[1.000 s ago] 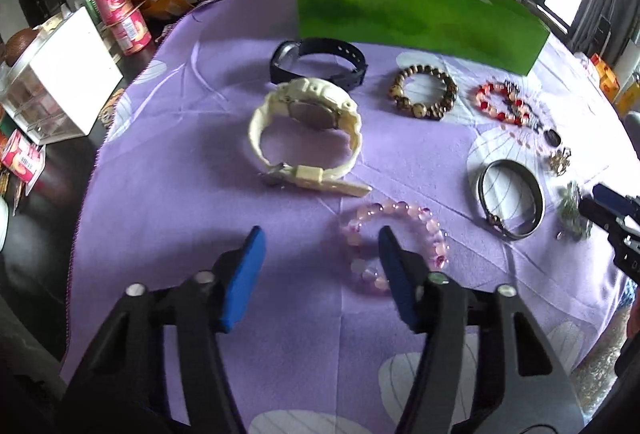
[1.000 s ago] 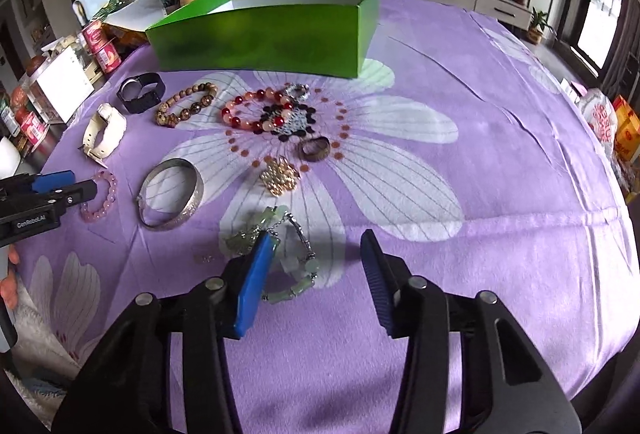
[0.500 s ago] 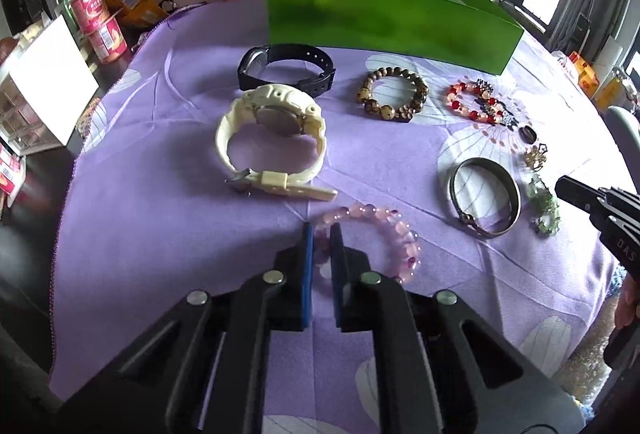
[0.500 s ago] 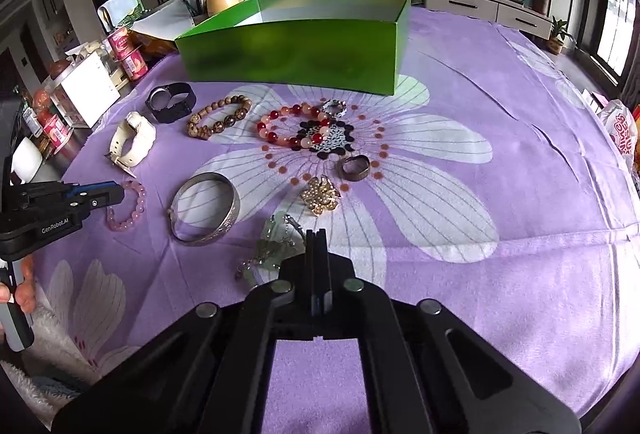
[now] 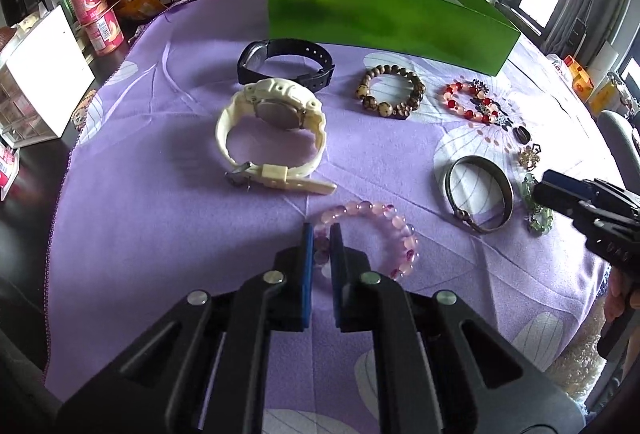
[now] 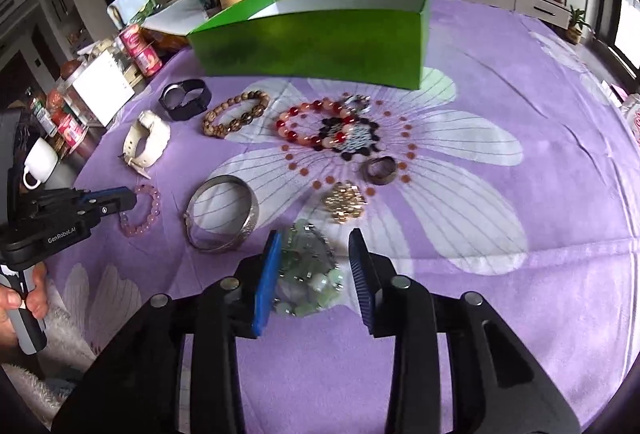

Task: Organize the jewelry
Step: 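Grasp the pink bead bracelet with the left tool while the right tool grasps the green jade necklace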

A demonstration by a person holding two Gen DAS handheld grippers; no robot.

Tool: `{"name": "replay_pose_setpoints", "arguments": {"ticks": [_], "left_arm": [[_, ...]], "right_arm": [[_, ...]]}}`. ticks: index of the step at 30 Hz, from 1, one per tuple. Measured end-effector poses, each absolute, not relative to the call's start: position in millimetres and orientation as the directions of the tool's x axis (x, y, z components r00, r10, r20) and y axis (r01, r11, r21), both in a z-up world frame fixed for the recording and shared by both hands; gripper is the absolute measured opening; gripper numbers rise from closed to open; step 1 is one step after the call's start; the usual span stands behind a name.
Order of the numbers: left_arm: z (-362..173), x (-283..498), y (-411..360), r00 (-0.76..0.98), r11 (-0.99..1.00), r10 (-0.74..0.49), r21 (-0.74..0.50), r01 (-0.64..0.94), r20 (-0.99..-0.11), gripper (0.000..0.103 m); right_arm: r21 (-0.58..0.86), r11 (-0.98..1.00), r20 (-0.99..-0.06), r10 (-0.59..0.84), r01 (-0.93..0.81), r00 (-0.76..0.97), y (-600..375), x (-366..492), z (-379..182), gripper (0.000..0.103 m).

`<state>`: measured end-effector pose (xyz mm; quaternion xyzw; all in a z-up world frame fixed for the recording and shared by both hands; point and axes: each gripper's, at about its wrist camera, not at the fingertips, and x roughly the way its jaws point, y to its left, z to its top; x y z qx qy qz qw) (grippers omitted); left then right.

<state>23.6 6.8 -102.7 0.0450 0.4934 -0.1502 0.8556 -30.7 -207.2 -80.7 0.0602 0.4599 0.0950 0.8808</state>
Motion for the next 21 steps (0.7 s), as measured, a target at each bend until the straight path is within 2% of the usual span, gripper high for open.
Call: {"name": "replay_pose_setpoints", "arguments": {"ticks": [1, 3, 4, 8, 21], "left_arm": [[-102.7, 24.0, 5.8, 0.469, 0.950, -0.211, -0.068, 0.304, -0.858, 0.008], [-103.0, 24.6, 4.1, 0.472, 0.949, -0.207, -0.059, 0.310, -0.857, 0.008], [-103.0, 24.6, 3.4, 0.473, 0.949, -0.205, -0.056, 0.310, -0.857, 0.008], [-101.8, 24.4, 4.0, 0.476, 0.951, -0.205, -0.059, 0.304, -0.855, 0.007], [-59.5, 16.9, -2.3, 0.563, 0.943, -0.228, -0.037, 0.329, -0.795, 0.007]], "right_arm": [[0.159, 0.979, -0.798, 0.202, -0.125, 0.568, -201.6, -29.8, -80.8, 0.035], [0.101, 0.983, -0.800, 0.172, -0.154, 0.576, -191.1, -29.8, -81.2, 0.019], [0.100, 0.982, -0.798, 0.175, -0.159, 0.576, -189.8, -30.3, -81.4, 0.016], [0.121, 0.980, -0.789, 0.190, -0.155, 0.584, -193.6, -35.3, -79.7, 0.011], [0.157, 0.977, -0.702, 0.213, -0.144, 0.679, -202.1, -43.9, -30.5, 0.009]]}}
